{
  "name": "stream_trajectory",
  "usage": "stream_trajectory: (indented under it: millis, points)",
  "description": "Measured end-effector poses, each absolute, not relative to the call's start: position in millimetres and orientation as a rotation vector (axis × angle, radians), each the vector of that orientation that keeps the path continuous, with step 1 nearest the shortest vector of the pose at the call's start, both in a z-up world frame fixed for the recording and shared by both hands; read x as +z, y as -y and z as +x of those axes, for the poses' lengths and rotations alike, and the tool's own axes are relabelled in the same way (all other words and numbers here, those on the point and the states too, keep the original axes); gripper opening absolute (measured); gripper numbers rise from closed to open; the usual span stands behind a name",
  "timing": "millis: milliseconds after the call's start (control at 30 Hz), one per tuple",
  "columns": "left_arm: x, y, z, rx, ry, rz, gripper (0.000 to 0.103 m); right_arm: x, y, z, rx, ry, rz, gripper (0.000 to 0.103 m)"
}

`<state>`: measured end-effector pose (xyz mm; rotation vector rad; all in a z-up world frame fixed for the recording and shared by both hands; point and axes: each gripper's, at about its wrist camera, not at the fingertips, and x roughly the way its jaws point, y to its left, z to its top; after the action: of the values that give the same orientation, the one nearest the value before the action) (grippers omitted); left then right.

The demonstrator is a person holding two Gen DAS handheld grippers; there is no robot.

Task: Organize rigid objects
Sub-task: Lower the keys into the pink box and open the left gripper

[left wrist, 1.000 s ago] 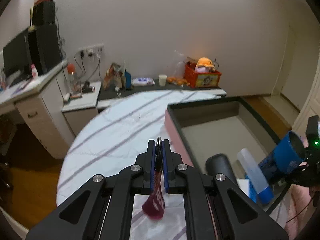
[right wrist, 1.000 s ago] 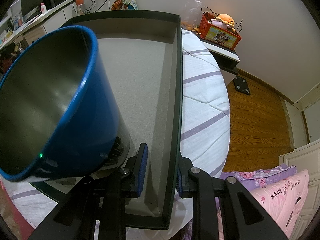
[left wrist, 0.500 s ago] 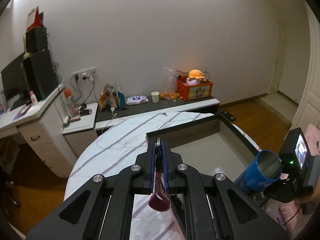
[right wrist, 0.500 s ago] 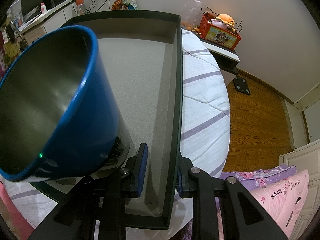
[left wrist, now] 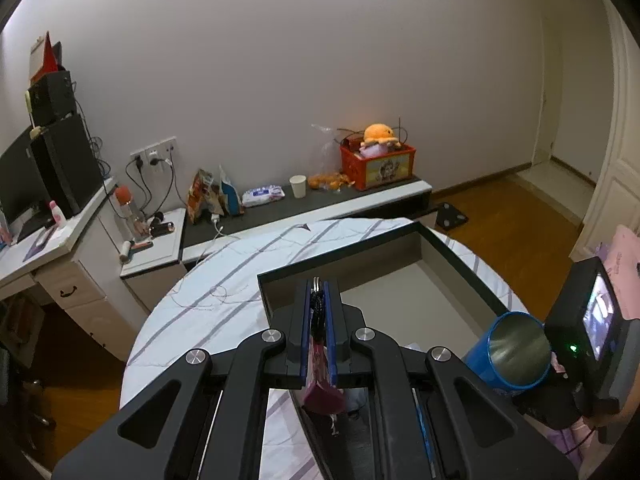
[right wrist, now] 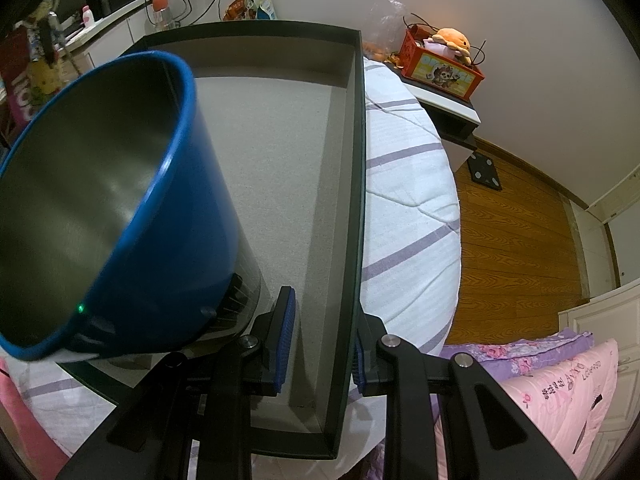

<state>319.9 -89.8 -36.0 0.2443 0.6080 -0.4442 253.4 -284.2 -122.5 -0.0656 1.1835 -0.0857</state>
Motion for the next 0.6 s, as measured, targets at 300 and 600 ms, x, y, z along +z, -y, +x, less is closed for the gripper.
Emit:
stream_trajectory:
  millis: [300,600]
  points:
    - [-55.8,107.7,332.3,-0.430,-0.678,0.287,0.006,-122.8,285.7,252.5,-0.076,-1.184,-0.070,0.026]
    - [-75.8,117.6,349.3,-0.399,-0.738,0.317,0.006,-122.8,286.1,252.6,-0.071,-1.182,-0.065,0.026]
